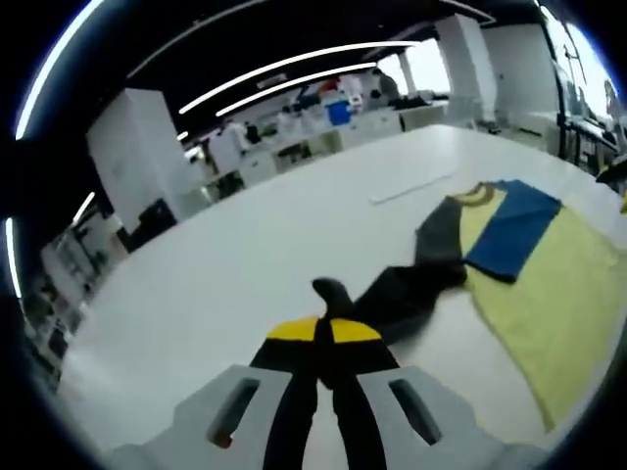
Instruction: Fold the garment on the visible template until the final outline fits inside the template.
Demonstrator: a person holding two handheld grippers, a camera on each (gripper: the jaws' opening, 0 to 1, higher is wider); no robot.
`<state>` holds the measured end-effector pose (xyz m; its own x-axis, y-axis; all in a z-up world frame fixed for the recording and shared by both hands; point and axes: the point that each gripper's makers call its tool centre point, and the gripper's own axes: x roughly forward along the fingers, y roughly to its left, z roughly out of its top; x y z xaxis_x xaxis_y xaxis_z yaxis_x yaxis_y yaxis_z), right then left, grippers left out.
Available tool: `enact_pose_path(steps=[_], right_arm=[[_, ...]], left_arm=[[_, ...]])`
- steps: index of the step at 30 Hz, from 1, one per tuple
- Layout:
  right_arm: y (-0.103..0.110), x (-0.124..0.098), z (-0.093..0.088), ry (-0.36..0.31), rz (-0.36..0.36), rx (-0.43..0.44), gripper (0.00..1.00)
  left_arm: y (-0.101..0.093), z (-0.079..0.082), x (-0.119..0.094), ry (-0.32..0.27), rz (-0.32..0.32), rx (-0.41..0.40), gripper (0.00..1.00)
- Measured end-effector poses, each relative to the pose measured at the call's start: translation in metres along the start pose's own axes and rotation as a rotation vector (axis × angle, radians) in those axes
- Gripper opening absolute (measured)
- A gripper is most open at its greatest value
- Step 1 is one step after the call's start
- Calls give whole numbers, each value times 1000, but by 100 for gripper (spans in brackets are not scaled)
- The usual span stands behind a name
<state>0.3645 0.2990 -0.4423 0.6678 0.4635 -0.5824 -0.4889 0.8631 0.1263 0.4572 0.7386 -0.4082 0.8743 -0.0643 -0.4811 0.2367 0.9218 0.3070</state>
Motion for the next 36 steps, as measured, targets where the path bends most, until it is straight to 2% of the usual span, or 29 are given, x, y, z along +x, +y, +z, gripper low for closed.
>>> enact_pose_path(steps=[7, 13, 26, 30, 36], right_arm=[[2, 0, 1, -5, 7, -5, 91], [6, 3, 5, -17, 24, -15, 90], [23, 21, 20, -1, 111, -120, 84], [33, 26, 31, -15, 152, -169, 82], [52, 34, 47, -39, 216, -240, 78]], left_arm=[[-36, 24, 2, -54, -122, 83, 0], [-66, 37, 1, -86, -213, 170, 0], [-108, 45, -9, -101, -350, 221, 0], [-122, 45, -13, -107, -393, 245, 0], [-147, 43, -20, -114, -475, 338, 0]])
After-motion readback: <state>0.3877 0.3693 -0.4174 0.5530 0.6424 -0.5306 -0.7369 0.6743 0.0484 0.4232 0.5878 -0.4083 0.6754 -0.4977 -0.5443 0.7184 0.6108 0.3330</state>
